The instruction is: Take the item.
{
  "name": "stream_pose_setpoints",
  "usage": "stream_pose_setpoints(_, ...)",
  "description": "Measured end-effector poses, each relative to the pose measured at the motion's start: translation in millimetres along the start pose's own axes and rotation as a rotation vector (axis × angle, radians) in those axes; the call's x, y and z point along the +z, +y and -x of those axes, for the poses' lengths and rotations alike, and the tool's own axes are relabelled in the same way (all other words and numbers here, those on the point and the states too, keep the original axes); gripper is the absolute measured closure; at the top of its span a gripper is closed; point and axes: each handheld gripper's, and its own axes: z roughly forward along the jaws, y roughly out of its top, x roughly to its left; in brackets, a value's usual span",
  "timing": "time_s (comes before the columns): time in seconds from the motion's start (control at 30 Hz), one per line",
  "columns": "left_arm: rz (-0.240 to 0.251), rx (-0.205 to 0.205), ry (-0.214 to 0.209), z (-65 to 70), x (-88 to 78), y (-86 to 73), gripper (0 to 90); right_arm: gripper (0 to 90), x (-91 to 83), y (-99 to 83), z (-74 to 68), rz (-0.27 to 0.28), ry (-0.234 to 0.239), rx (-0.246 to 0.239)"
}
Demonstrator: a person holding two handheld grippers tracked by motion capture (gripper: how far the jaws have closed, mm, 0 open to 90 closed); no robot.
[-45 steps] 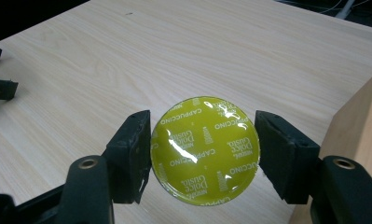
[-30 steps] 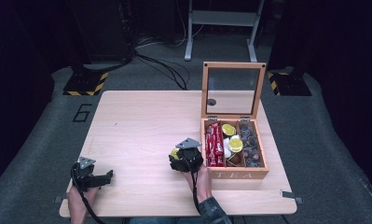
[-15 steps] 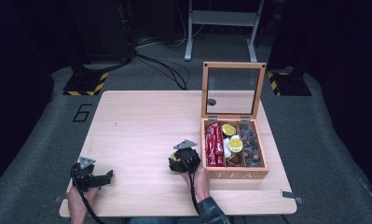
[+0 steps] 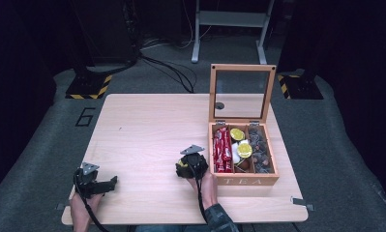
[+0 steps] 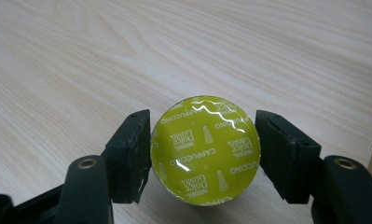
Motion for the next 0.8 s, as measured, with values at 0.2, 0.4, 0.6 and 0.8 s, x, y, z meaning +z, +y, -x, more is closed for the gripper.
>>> stream_pose_setpoints(0.2, 0.000, 0.000, 0.000, 0.0, 0.0, 0.0, 0.7, 20.3, -3.5, -0.5, -2.7, -0.008, -0.031, 0.009)
stream_pose_setpoints(0.4, 0.000, 0.000, 0.000, 0.0, 0.0, 0.0, 0.7, 11.2, -23.5, 2.0, -8.5, 0.058, -0.019, -0.019)
stream_pose_setpoints(0.6, 0.000, 0.000, -0.001, 0.0, 0.1, 0.1, 0.7, 6.8, -49.6, 0.9, -6.0, 0.117, -0.018, -0.037)
stream_pose_setpoints(0.8, 0.000, 0.000, -0.001, 0.0, 0.1, 0.1, 0.7, 4.1, -73.2, -9.6, 7.4, 0.147, -0.041, -0.037)
